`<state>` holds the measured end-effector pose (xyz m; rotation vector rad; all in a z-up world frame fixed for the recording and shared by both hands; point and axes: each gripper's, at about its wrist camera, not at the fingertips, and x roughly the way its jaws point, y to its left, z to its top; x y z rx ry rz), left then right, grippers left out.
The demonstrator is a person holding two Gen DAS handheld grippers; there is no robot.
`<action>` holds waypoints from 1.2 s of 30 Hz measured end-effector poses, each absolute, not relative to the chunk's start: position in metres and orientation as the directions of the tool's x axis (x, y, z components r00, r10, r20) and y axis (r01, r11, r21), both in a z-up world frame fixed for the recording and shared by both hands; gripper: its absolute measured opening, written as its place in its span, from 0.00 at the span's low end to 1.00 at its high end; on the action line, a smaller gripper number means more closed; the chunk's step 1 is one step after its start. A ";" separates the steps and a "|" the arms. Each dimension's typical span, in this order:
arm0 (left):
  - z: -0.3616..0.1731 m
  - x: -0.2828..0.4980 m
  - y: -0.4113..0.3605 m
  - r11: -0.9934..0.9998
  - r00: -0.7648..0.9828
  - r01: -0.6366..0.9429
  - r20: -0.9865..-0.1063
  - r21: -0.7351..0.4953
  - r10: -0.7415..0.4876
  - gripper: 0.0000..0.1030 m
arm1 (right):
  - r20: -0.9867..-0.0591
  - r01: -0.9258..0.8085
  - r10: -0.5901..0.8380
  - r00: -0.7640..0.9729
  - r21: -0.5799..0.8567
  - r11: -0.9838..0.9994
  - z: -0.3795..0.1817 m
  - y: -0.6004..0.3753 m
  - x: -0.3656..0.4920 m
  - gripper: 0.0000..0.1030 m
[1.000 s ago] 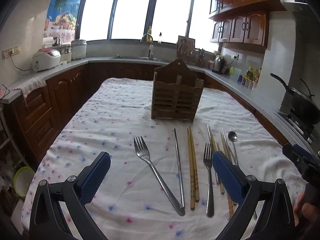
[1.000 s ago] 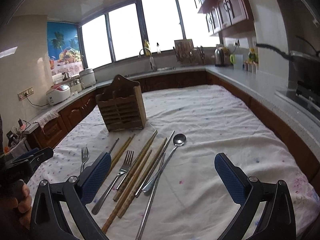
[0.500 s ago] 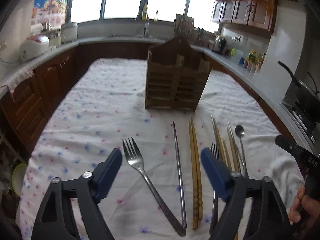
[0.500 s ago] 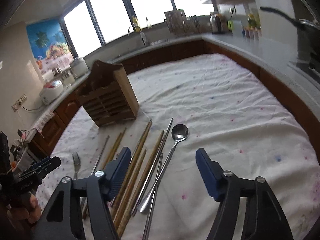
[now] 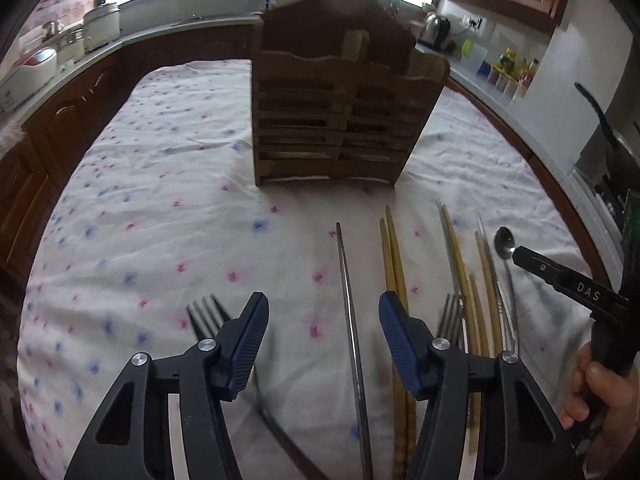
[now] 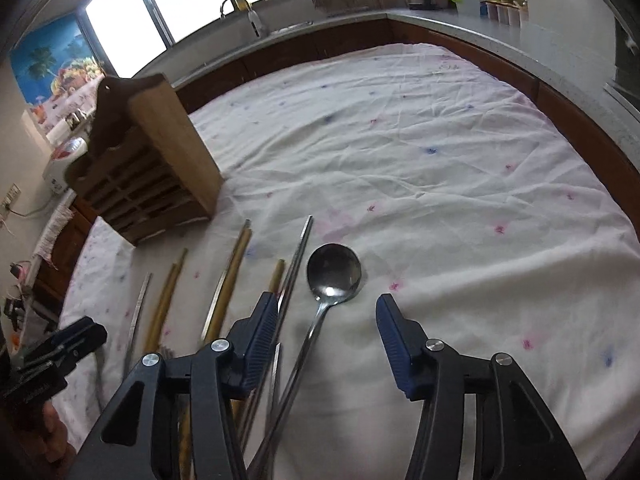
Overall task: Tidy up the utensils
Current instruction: 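Grasp a steel chopstick with the left tool while the right tool grasps the silver spoon, then lift the steel chopstick with the left tool while the right tool carries the spoon to the holder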
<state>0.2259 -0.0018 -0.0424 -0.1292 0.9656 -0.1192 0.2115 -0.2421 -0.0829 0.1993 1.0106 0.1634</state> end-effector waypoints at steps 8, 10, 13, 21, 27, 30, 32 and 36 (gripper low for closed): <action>-0.068 0.272 -0.015 0.988 0.495 0.073 -0.855 -0.137 -0.155 0.41 | -0.828 -0.072 0.214 0.519 0.207 0.976 -0.090 -0.238 0.229 0.48; -0.073 0.281 -0.022 0.990 0.487 0.085 -0.862 -0.115 -0.142 0.38 | -0.828 -0.084 0.193 0.527 0.175 0.981 -0.091 -0.234 0.230 0.39; -0.076 0.287 -0.033 0.992 0.490 0.111 -0.866 -0.052 -0.100 0.33 | -0.823 -0.092 0.189 0.535 0.166 0.982 -0.092 -0.234 0.230 0.13; -0.081 0.286 -0.040 0.986 0.496 0.159 -0.860 -0.049 -0.123 0.04 | -0.795 -0.089 0.262 0.547 0.256 0.963 -0.086 -0.248 0.226 0.02; -0.071 0.278 -0.026 0.983 0.490 0.149 -0.856 -0.105 -0.165 0.03 | -0.772 -0.093 0.263 0.579 0.257 0.962 -0.073 -0.255 0.216 0.02; -0.061 0.273 -0.023 0.982 0.501 0.154 -0.847 -0.113 -0.176 0.03 | -0.760 -0.090 0.269 0.591 0.269 0.959 -0.066 -0.260 0.211 0.02; -0.056 0.270 -0.022 0.981 0.508 0.160 -0.844 -0.108 -0.175 0.03 | -0.752 -0.093 0.273 0.600 0.273 0.957 -0.061 -0.261 0.207 0.02; -0.044 0.262 -0.017 0.976 0.505 0.164 -0.837 -0.146 -0.210 0.03 | -0.729 -0.098 0.277 0.626 0.280 0.955 -0.046 -0.265 0.198 0.02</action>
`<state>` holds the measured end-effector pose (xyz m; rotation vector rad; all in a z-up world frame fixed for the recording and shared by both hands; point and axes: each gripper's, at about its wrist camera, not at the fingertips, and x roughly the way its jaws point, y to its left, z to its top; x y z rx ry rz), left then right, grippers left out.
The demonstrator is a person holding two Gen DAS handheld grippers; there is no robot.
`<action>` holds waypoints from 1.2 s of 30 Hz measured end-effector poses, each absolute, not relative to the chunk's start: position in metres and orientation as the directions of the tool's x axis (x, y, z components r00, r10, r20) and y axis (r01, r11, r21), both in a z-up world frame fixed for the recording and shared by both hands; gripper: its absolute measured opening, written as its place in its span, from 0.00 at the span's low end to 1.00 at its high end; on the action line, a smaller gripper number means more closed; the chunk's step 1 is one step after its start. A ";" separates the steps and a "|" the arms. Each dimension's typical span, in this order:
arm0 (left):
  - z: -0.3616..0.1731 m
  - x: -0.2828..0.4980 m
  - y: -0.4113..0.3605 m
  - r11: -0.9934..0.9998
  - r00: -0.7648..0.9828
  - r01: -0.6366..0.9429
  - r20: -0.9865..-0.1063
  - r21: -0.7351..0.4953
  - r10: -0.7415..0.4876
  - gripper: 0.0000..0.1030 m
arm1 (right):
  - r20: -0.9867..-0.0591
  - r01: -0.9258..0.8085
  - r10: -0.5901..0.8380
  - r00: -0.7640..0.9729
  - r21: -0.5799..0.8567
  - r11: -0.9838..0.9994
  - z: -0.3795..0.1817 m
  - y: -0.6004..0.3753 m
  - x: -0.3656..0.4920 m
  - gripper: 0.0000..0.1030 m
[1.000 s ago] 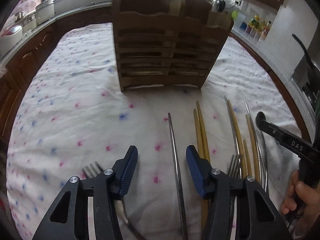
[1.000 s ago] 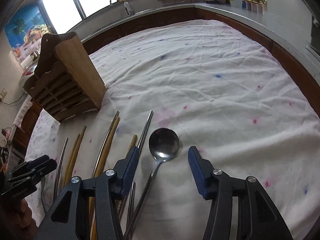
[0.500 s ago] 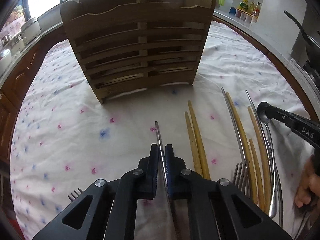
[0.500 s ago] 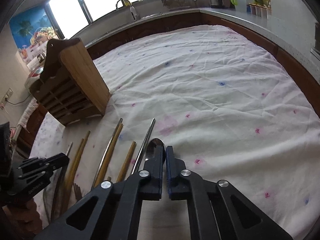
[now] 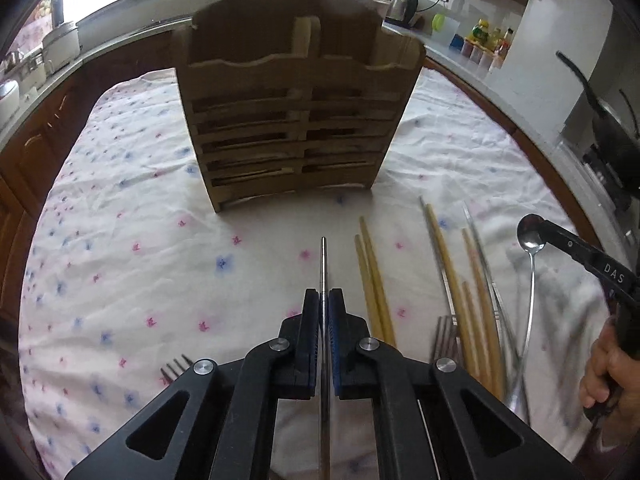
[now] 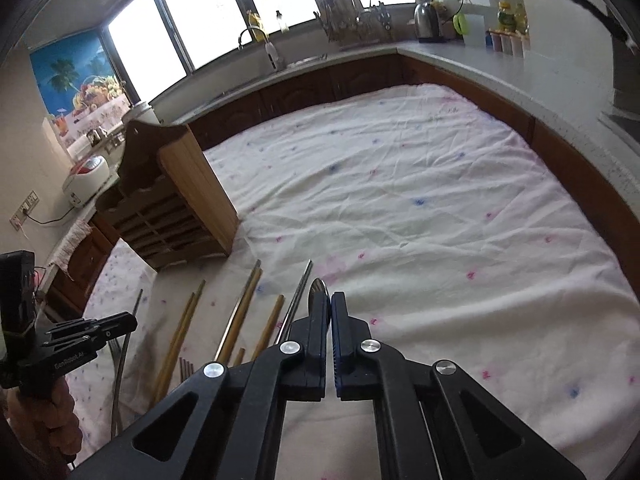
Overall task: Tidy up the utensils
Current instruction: 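Lift the steel chopstick with the left tool while the right tool carries the spoon to the holder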
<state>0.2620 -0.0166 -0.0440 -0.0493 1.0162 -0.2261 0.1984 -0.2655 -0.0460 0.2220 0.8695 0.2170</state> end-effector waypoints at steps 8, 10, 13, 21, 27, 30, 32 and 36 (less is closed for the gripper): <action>-0.002 0.225 -0.005 0.972 0.575 0.174 -0.786 -0.156 -0.229 0.03 | -0.683 -0.124 0.289 0.671 0.281 0.952 -0.016 -0.267 0.181 0.02; 0.009 0.214 -0.001 0.971 0.594 0.179 -0.769 -0.161 -0.237 0.03 | -0.673 -0.131 0.280 0.685 0.264 0.955 -0.008 -0.267 0.177 0.02; 0.026 0.197 0.005 0.968 0.622 0.185 -0.742 -0.171 -0.250 0.03 | -0.650 -0.140 0.253 0.716 0.222 0.965 0.007 -0.263 0.170 0.02; 0.060 0.158 0.025 0.962 0.692 0.183 -0.668 -0.204 -0.273 0.03 | -0.555 -0.173 0.171 0.814 0.050 0.984 0.035 -0.239 0.149 0.02; 0.074 0.143 0.039 0.960 0.729 0.169 -0.627 -0.223 -0.274 0.03 | -0.513 -0.195 0.162 0.843 -0.012 0.981 0.038 -0.223 0.145 0.02; 0.078 0.141 0.045 0.959 0.742 0.161 -0.612 -0.234 -0.274 0.03 | -0.492 -0.201 0.164 0.855 -0.022 0.979 0.041 -0.218 0.144 0.02; 0.081 0.140 0.048 0.959 0.751 0.155 -0.602 -0.238 -0.271 0.03 | -0.473 -0.204 0.167 0.865 -0.027 0.979 0.043 -0.214 0.143 0.02; 0.087 0.142 0.054 0.956 0.766 0.148 -0.583 -0.252 -0.272 0.03 | -0.446 -0.209 0.170 0.879 -0.038 0.977 0.047 -0.207 0.148 0.02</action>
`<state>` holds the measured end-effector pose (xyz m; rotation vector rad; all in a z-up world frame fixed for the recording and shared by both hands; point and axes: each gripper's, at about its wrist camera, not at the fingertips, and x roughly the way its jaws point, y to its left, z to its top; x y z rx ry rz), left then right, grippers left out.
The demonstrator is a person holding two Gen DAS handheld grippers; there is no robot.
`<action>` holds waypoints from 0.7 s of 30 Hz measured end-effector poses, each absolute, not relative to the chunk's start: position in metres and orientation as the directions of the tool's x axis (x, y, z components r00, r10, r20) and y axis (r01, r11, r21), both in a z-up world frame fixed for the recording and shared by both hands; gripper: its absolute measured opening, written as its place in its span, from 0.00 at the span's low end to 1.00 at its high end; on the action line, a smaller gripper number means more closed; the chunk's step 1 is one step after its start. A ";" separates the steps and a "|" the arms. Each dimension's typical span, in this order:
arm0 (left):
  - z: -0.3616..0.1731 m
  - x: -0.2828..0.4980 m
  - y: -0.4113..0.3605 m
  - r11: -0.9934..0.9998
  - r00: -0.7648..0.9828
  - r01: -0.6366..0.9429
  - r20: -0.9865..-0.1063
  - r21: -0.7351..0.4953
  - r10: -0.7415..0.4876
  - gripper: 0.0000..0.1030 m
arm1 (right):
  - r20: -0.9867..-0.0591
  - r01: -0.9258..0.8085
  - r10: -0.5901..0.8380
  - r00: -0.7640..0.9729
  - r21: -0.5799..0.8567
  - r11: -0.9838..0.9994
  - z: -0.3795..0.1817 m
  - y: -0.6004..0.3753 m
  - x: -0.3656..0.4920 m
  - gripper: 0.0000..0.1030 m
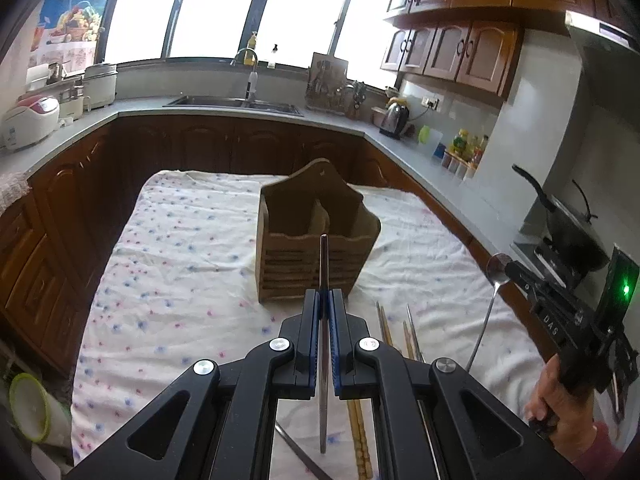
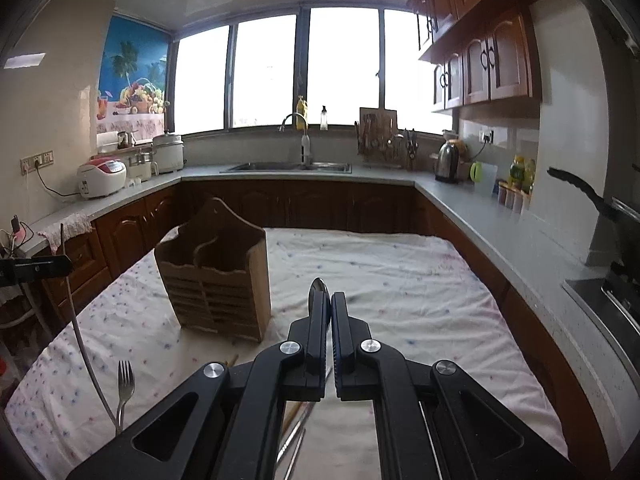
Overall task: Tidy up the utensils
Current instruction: 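Lift the steel chopstick with the left tool while the right tool carries the spoon to the holder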
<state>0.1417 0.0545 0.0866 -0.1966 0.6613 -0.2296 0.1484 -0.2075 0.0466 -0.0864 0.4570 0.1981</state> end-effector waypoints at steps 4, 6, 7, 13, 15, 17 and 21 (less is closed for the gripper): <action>0.094 0.146 0.060 0.954 0.780 0.145 -0.563 -0.261 -0.273 0.03 | -0.416 -0.213 0.178 0.892 -0.040 0.976 0.049 -0.201 0.156 0.02; 0.097 0.150 0.062 0.953 0.786 0.144 -0.554 -0.266 -0.274 0.03 | -0.399 -0.213 0.179 0.899 -0.043 0.976 0.050 -0.197 0.161 0.02; 0.098 0.152 0.063 0.952 0.789 0.144 -0.550 -0.269 -0.275 0.03 | -0.390 -0.213 0.180 0.903 -0.043 0.976 0.051 -0.196 0.163 0.02; 0.109 0.171 0.071 0.951 0.809 0.139 -0.522 -0.277 -0.270 0.03 | -0.330 -0.201 0.179 0.927 -0.036 0.979 0.062 -0.186 0.189 0.02; 0.115 0.177 0.074 0.952 0.821 0.135 -0.507 -0.274 -0.262 0.03 | -0.300 -0.192 0.175 0.938 -0.027 0.981 0.069 -0.183 0.200 0.02; 0.121 0.185 0.076 0.955 0.836 0.131 -0.489 -0.266 -0.251 0.03 | -0.270 -0.182 0.168 0.948 -0.028 0.983 0.076 -0.178 0.211 0.02; 0.134 0.205 0.081 0.956 0.864 0.120 -0.447 -0.267 -0.233 0.03 | -0.216 -0.159 0.148 0.965 -0.033 0.987 0.088 -0.168 0.236 0.02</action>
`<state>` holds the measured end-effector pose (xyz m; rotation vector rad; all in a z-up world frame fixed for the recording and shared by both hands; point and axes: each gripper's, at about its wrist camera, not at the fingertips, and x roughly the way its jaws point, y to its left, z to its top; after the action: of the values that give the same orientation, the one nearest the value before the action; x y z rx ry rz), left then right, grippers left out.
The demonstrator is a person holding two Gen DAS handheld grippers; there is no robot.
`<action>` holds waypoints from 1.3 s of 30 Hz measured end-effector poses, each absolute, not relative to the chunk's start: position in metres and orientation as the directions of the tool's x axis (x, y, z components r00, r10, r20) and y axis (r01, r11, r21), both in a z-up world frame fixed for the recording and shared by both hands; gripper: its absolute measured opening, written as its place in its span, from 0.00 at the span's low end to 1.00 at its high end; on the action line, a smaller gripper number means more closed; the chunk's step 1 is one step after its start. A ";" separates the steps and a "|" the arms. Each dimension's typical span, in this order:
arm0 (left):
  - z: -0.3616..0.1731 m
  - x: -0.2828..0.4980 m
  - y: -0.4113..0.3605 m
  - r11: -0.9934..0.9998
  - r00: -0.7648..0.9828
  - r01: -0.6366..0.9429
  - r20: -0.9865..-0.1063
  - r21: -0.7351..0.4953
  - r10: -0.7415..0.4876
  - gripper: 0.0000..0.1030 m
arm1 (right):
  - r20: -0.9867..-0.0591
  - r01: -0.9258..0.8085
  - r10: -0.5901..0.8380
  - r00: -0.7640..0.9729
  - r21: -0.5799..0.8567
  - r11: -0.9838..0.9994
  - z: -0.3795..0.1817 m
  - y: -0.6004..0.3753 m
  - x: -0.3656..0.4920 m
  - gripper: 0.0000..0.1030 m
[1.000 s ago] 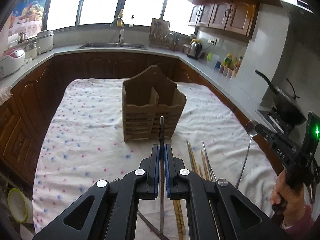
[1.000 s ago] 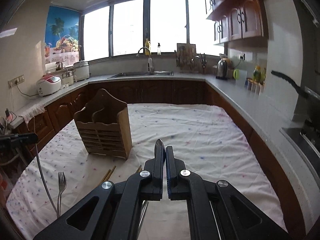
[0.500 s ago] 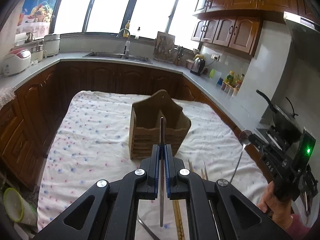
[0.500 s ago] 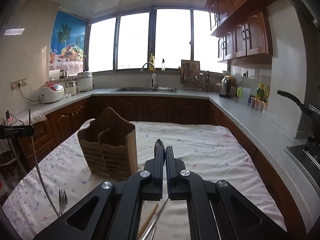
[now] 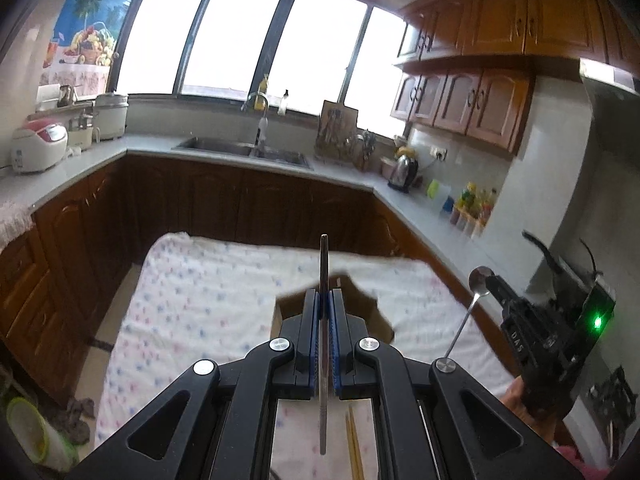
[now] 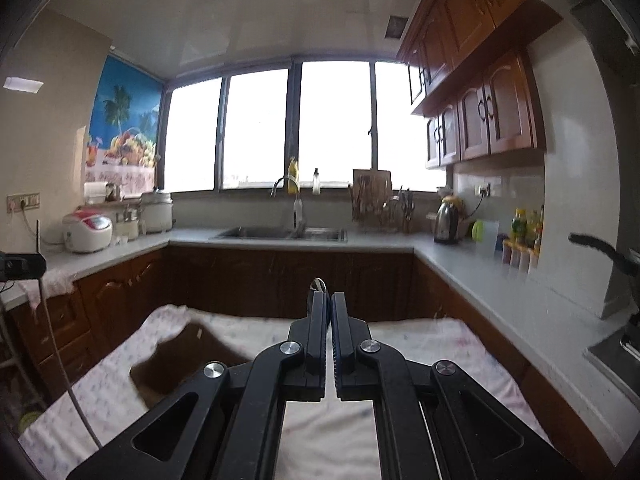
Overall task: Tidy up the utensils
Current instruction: 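Lift the steel chopstick with the left tool while the right tool carries the spoon to the holder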
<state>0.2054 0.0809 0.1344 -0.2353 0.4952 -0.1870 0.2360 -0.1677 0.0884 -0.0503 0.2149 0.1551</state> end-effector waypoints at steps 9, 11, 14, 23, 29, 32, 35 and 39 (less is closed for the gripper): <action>0.142 0.261 0.084 0.963 0.915 0.079 -0.364 -0.258 -0.173 0.03 | -0.137 -0.121 0.113 0.984 -0.052 0.991 0.096 -0.143 0.281 0.02; 0.134 0.275 0.082 0.965 0.921 0.059 -0.358 -0.257 -0.151 0.03 | -0.139 -0.120 0.111 0.984 -0.062 0.991 0.092 -0.136 0.288 0.02; 0.118 0.293 0.078 0.963 0.925 0.036 -0.356 -0.268 -0.134 0.03 | -0.156 -0.122 0.109 0.982 -0.074 0.990 0.078 -0.126 0.297 0.02; 0.042 0.340 0.049 0.967 0.892 -0.012 -0.440 -0.254 -0.104 0.03 | -0.293 -0.189 0.158 0.943 -0.080 0.979 0.030 -0.109 0.314 0.02; 0.018 0.360 0.043 0.968 0.867 -0.015 -0.486 -0.252 -0.113 0.03 | -0.312 -0.235 0.201 0.929 -0.075 0.969 0.026 -0.115 0.303 0.02; 0.013 0.369 0.043 0.970 0.869 -0.014 -0.484 -0.243 -0.108 0.03 | -0.342 -0.269 0.231 0.911 -0.067 0.961 0.023 -0.114 0.304 0.02; 0.022 0.365 0.056 0.973 0.874 -0.006 -0.474 -0.232 -0.108 0.03 | -0.365 -0.293 0.256 0.895 -0.050 0.955 0.020 -0.117 0.302 0.02; 0.022 0.349 0.061 0.977 0.871 0.021 -0.476 -0.212 -0.122 0.04 | -0.384 -0.304 0.272 0.883 -0.025 0.952 0.016 -0.120 0.301 0.02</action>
<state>0.3492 0.0606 0.0217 -0.2034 0.5090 -0.0755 0.3009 -0.1204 0.0157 -0.0850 0.3868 0.3004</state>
